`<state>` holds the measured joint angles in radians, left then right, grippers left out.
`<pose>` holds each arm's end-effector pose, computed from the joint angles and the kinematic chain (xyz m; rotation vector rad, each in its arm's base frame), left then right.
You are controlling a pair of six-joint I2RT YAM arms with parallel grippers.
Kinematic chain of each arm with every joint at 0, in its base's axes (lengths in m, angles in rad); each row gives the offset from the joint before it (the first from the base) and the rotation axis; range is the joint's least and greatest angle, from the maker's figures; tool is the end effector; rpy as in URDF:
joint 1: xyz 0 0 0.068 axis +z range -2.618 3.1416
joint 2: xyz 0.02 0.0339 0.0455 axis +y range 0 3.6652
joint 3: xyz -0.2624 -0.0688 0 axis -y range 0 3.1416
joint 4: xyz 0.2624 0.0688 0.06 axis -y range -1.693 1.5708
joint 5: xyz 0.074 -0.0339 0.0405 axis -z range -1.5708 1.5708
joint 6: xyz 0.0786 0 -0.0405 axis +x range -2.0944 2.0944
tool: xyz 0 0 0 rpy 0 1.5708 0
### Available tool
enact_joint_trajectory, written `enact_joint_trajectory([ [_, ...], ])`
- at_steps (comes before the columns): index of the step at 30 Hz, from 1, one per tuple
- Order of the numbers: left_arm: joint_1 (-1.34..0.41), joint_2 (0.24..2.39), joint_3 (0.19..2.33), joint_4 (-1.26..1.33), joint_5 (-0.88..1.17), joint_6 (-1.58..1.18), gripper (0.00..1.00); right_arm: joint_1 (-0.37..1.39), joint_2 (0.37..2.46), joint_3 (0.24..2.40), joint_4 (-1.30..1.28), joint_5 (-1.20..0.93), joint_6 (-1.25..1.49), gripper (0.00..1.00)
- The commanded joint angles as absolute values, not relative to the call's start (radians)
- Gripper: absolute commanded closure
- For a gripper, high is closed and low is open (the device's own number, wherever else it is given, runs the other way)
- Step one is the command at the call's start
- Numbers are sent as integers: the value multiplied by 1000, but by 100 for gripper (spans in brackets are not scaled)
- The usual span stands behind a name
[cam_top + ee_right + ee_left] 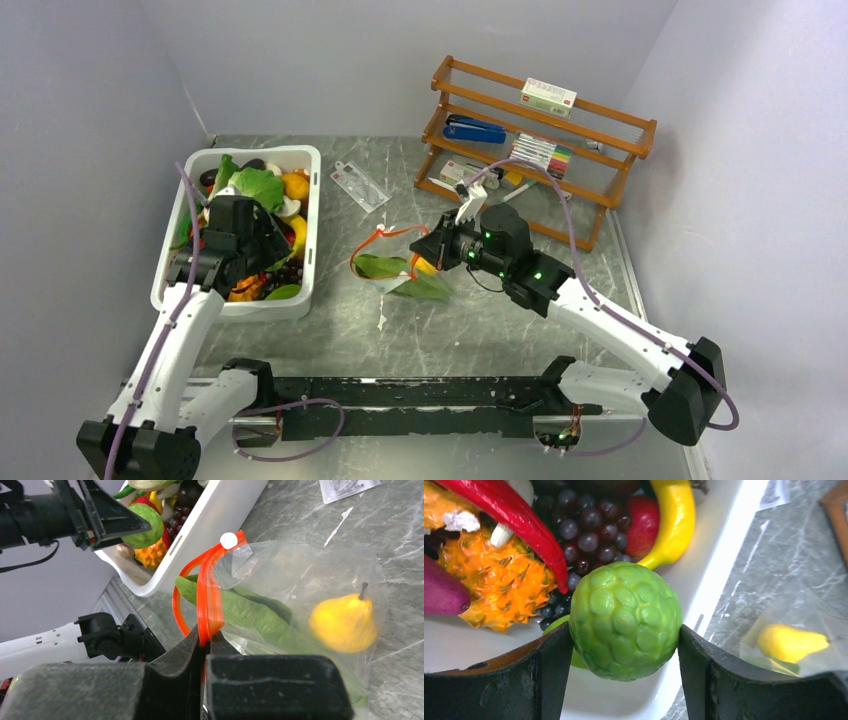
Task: Place the food in the zip-top bag and seal the zipper
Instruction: Pick up the fake vegetable from the bin, then place the fake vegetable in the zipper food storage bag.
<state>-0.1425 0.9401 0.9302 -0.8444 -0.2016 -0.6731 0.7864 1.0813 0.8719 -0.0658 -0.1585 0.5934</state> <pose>0.2273 -0.0167 0.2689 -0.7184 2.2967 -0.1338 0.2114 0.2294 0.3080 -0.3106 1.9682 1.0798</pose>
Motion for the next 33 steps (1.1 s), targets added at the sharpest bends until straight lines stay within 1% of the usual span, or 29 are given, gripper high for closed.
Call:
enact_joint_trajectory([
  [1,-135,889,994,-835,-107,-592,48,784,1076,863,-24,-135,589,100],
  [5,-135,843,986,-770,-40,-578,50,784,1079,856,-21,-137,592,100],
  [9,-135,840,1000,-746,31,-576,50,784,1088,865,-15,-142,596,100],
  [14,-135,827,1007,-685,262,-545,51,785,1092,851,-5,-146,607,100],
  [19,-135,778,946,-536,520,-515,52,786,1100,834,8,-157,614,100],
  [23,-135,777,894,-434,675,-563,52,785,1109,838,14,-165,616,100],
  [28,-135,797,765,-201,926,-703,51,786,1119,838,32,-175,622,100],
  [31,-140,808,714,-130,969,-737,51,785,1127,846,31,-176,620,100],
  [33,-147,815,707,-156,927,-716,50,786,1131,849,35,-180,620,100],
])
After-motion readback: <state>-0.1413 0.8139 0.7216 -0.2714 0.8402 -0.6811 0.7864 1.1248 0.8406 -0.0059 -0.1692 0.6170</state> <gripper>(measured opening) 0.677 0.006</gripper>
